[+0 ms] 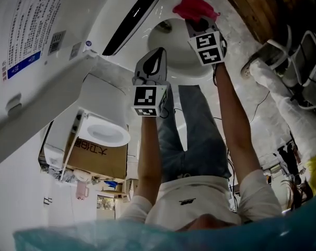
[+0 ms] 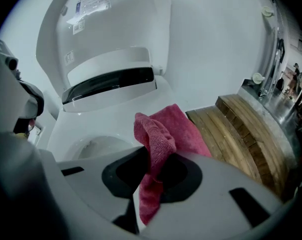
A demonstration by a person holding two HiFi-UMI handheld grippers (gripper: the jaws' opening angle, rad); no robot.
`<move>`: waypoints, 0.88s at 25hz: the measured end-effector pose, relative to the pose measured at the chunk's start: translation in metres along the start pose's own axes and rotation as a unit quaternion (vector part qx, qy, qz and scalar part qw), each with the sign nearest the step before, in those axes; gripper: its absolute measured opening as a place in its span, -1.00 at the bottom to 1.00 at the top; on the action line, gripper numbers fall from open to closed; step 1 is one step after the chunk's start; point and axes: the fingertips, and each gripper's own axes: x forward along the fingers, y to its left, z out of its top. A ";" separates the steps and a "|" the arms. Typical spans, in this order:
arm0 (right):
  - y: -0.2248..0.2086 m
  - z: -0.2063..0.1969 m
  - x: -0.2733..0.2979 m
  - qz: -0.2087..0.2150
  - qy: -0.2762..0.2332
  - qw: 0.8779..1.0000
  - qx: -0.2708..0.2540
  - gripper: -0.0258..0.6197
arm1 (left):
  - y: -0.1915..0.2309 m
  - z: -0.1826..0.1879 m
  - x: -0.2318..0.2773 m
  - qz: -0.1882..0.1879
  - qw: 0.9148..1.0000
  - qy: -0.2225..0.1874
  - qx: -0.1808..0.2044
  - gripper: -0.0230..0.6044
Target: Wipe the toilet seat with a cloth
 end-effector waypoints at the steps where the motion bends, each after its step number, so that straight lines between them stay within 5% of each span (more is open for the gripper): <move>1: 0.002 0.003 0.002 0.002 0.000 1.000 -0.005 -0.76 | 0.003 -0.001 -0.002 0.001 1.000 0.000 -0.001 -0.90; 22: 0.055 0.040 0.029 0.029 -0.008 0.997 -0.064 -0.76 | 0.042 -0.012 -0.036 0.025 0.999 -0.015 -0.024 -0.90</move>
